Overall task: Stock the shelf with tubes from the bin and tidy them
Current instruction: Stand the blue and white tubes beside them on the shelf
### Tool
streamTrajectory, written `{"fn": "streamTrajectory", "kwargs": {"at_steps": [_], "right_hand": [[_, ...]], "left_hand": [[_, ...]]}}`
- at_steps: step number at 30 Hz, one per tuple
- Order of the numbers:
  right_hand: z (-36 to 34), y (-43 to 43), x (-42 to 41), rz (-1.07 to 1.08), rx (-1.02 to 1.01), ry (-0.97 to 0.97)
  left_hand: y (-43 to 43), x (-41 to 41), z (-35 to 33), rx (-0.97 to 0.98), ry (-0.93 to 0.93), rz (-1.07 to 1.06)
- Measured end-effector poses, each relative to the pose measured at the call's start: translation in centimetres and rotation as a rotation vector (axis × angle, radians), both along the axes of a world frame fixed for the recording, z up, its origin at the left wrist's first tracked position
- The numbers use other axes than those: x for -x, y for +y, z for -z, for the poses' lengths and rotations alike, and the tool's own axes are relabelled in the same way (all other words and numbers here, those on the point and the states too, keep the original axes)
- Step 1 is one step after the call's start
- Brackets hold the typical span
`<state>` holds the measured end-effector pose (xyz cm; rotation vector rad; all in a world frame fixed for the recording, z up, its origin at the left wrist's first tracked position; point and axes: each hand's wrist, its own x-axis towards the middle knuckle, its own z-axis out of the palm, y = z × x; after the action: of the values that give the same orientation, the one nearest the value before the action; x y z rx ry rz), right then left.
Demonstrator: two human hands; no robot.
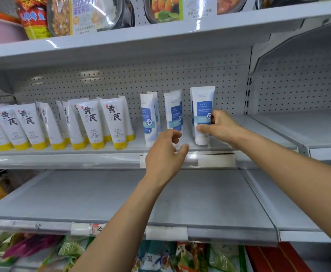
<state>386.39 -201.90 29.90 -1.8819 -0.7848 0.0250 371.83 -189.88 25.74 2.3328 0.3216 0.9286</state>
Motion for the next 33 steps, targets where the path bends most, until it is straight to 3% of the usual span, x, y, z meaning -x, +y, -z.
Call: {"fn": "streamTrajectory", "kwargs": {"at_steps": [12,21,26,33], "right_hand": [[0.3,-0.3,-0.3,-0.077,0.051,-0.061],[0.8,-1.0,0.9,0.069,0.087,-0.011],[1.6,-3.8,4.0,0.244,0.233,-0.295],[4.5,-4.2,9.6,0.137,0.406,-0.604]], "left_hand": [[0.5,-0.7,0.2,-0.056,0.029,-0.013],[0.5,-0.3,0.2,-0.094,0.057,-0.021],[0.6,1.5,0.8,-0.170,0.085,-0.038],[2.1,6.4,4.2,-0.179,0.165,-0.093]]}}
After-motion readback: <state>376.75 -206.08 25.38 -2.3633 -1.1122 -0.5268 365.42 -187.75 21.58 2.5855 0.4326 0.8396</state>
